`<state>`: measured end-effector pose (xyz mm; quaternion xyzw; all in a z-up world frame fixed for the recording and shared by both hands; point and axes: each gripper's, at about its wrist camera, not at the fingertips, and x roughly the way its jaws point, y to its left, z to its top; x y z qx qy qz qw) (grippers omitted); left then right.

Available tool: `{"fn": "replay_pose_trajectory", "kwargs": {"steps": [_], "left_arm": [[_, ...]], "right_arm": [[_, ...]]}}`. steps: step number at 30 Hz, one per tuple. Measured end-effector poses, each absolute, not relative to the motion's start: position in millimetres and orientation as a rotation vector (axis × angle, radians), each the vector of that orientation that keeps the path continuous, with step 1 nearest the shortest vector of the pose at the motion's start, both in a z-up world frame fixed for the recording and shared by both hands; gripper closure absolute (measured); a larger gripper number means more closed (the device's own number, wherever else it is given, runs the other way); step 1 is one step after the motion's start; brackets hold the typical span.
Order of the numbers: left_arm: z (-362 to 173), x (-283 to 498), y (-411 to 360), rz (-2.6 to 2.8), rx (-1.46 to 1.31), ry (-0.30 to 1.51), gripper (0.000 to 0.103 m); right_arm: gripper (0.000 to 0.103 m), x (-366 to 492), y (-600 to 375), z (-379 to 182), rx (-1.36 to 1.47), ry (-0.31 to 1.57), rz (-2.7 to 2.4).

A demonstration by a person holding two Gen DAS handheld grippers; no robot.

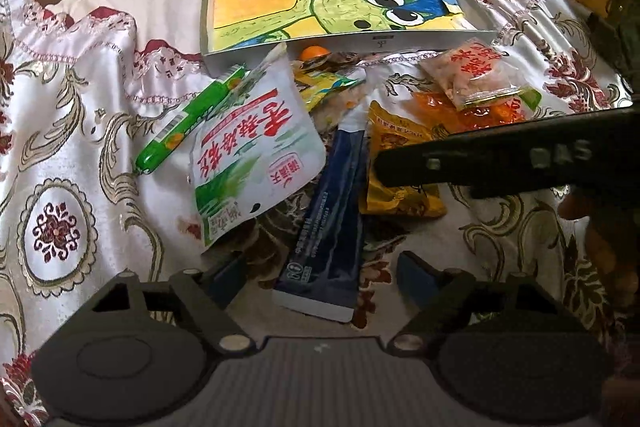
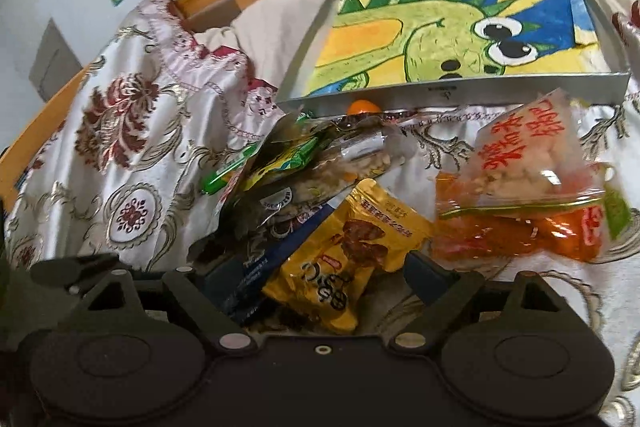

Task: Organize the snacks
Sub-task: 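Lower the left tool to the dark blue packet while the right tool lowers to the gold packet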

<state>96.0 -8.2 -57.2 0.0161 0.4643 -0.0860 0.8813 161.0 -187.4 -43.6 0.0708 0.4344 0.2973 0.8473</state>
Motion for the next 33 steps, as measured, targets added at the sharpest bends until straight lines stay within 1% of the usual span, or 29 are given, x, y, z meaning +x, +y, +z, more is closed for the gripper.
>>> {"fn": "replay_pose_trajectory", "kwargs": {"steps": [4, 6, 7, 9, 10, 11, 12, 14, 16, 18, 19, 20, 22, 23, 24, 25, 26, 30, 31, 33], "left_arm": [[-57.8, 97.6, -9.9, -0.161, 0.043, 0.970, 0.021], [-57.6, 98.1, -10.7, -0.168, 0.046, 0.972, 0.028], [-57.7, 98.4, -11.2, -0.172, 0.046, 0.975, 0.029], [-57.1, 98.2, -11.9, -0.180, 0.042, 0.979, 0.037], [-56.7, 98.0, -12.4, -0.185, 0.040, 0.981, 0.038], [-56.4, 97.9, -13.0, -0.184, 0.042, 0.982, 0.039], [-56.3, 98.0, -13.5, -0.183, 0.046, 0.983, 0.039], [-56.0, 98.5, -14.5, -0.185, 0.051, 0.983, 0.040], [-56.3, 100.6, -16.0, -0.186, 0.060, 0.985, 0.040], [-56.8, 104.1, -18.2, -0.183, 0.067, 0.988, 0.042], [-57.2, 105.8, -19.5, -0.181, 0.070, 0.990, 0.042], [-57.6, 107.4, -20.6, -0.180, 0.074, 0.992, 0.042], [-59.0, 110.4, -22.5, -0.178, 0.083, 0.997, 0.043], [-60.0, 112.2, -23.0, -0.175, 0.085, 1.002, 0.045], [-61.0, 113.6, -23.1, -0.170, 0.085, 1.007, 0.047], [-61.9, 114.3, -22.6, -0.166, 0.083, 1.010, 0.049], [-62.4, 114.9, -21.8, -0.162, 0.079, 1.012, 0.054], [-62.8, 112.4, -17.3, -0.160, 0.051, 1.010, 0.055], [-62.4, 111.4, -17.2, -0.158, 0.049, 1.010, 0.055], [-61.1, 109.8, -17.8, -0.152, 0.047, 1.015, 0.056]], "right_arm": [[0.015, 165.5, -172.9, -49.9, 0.135, 0.944, 0.594], [0.023, 164.6, -170.6, -52.2, 0.107, 0.950, 0.576], [0.032, 163.7, -171.9, -52.8, 0.092, 0.947, 0.564], [0.042, 164.0, -179.0, -52.8, 0.106, 0.951, 0.554], [0.055, 164.7, -182.4, -52.9, 0.112, 0.955, 0.547], [0.062, 164.9, -185.7, -52.5, 0.114, 0.957, 0.542], [0.064, 165.2, -189.6, -52.3, 0.120, 0.961, 0.544], [0.073, 165.4, -194.9, -52.0, 0.131, 0.973, 0.544], [0.074, 165.3, -199.1, -53.3, 0.155, 0.992, 0.554], [0.069, 165.6, -202.5, -55.3, 0.191, 1.009, 0.568], [0.057, 165.0, -203.1, -55.5, 0.211, 1.012, 0.574], [0.040, 165.6, -203.5, -55.7, 0.234, 1.015, 0.577], [0.027, 167.1, -203.3, -54.9, 0.284, 1.005, 0.587], [0.022, 168.0, -201.3, -53.7, 0.291, 1.000, 0.580], [0.020, 169.0, -197.3, -52.7, 0.289, 0.993, 0.566], [0.018, 169.9, -193.5, -52.8, 0.283, 0.989, 0.558], [0.018, 170.8, -188.8, -53.8, 0.273, 0.991, 0.549], [0.020, 169.8, -173.9, -61.3, 0.191, 0.996, 0.503], [0.024, 167.8, -170.8, -62.1, 0.162, 0.988, 0.497], [0.037, 165.3, -168.9, -62.4, 0.128, 0.978, 0.496]]}}
